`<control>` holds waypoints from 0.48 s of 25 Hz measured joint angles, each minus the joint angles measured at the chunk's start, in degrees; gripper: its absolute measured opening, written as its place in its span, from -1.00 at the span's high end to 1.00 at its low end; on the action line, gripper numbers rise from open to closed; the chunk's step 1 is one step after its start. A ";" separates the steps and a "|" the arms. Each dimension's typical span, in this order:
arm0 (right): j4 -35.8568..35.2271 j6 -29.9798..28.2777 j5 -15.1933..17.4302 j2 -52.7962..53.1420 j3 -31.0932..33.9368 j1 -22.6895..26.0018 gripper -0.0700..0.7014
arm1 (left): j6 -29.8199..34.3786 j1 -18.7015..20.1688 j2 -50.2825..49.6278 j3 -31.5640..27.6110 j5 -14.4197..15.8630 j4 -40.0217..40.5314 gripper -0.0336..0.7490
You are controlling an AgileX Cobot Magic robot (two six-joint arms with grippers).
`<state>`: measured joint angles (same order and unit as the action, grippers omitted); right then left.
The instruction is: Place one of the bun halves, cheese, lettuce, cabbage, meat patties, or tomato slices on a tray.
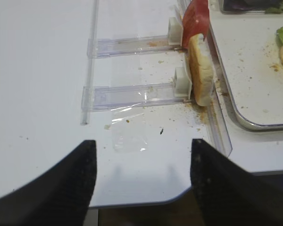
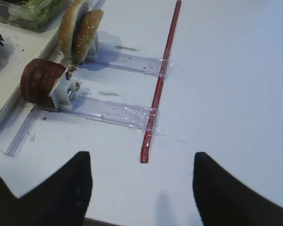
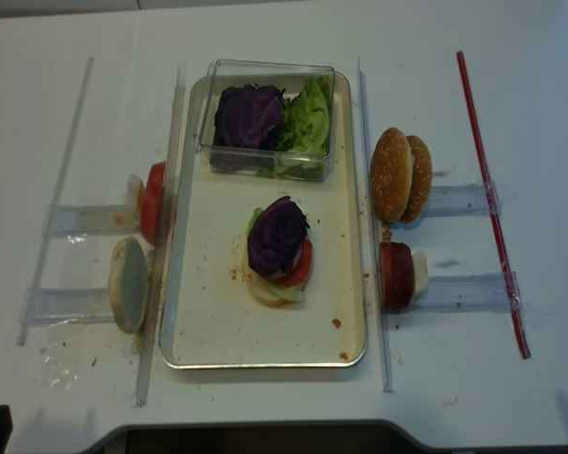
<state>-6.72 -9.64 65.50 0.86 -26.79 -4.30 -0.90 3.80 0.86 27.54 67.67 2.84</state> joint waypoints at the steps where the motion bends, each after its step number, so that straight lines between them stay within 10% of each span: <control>1: 0.00 0.00 0.00 0.00 0.00 0.00 -0.42 | 0.00 0.00 0.00 0.00 0.00 0.00 -0.14; 12: 0.00 0.00 -0.10 0.00 0.00 0.00 -0.13 | 0.00 0.00 0.00 0.00 0.00 0.00 -0.14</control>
<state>-6.72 -9.64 65.39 0.86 -26.79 -4.30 -0.90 3.80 0.86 27.54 67.67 2.84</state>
